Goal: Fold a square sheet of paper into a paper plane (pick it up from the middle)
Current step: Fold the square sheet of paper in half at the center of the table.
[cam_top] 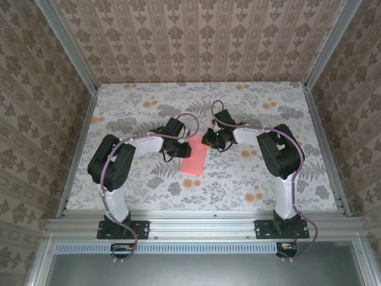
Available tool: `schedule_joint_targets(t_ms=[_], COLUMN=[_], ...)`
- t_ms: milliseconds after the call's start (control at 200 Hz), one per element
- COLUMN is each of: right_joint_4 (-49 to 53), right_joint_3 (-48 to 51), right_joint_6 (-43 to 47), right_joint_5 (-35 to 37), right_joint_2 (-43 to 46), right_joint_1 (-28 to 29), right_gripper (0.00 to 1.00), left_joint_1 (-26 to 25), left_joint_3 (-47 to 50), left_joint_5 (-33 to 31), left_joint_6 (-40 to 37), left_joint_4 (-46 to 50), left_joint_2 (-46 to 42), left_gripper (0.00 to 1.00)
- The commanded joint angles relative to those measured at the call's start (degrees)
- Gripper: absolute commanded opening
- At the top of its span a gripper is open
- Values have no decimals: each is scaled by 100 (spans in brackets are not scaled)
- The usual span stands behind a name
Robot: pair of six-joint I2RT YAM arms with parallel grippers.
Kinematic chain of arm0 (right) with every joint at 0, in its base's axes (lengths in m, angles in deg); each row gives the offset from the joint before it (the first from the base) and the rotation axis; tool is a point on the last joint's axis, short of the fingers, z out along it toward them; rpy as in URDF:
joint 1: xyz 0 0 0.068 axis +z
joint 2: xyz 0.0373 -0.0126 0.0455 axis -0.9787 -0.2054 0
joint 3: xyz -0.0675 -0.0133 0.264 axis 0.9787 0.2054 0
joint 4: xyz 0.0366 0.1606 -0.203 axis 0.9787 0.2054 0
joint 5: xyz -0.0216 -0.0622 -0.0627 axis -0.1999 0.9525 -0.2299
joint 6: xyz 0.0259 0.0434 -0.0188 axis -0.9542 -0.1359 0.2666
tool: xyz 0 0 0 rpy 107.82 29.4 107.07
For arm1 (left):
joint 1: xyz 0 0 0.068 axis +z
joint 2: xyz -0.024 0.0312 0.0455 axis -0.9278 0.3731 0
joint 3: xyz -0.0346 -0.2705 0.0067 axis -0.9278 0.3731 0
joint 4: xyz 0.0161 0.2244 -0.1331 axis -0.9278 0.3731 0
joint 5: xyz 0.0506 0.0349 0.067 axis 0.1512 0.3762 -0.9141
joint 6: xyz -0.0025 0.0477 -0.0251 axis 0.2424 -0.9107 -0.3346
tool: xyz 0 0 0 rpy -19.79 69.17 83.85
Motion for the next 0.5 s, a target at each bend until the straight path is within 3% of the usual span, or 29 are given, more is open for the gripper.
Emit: schedule_joint_targets(t_ms=[0,335,495], right_joint_4=[94,-92,-277], right_joint_3=[147,-36,-182], right_joint_6=[243,116,-64], right_joint_5=[732,260,49], right_joint_2=[-6,384,95], right_joint_1=[-288,-56,54], right_gripper=[17,17,17], left_joint_1=[36,45,45], left_joint_3=[419,366,355], left_joint_5=[-586,-525,-519], left_joint_6=[-170,-181,-194], left_joint_4=[986,1011,1033], left_joint_2=[341,370,381], left_gripper=[21,22,22])
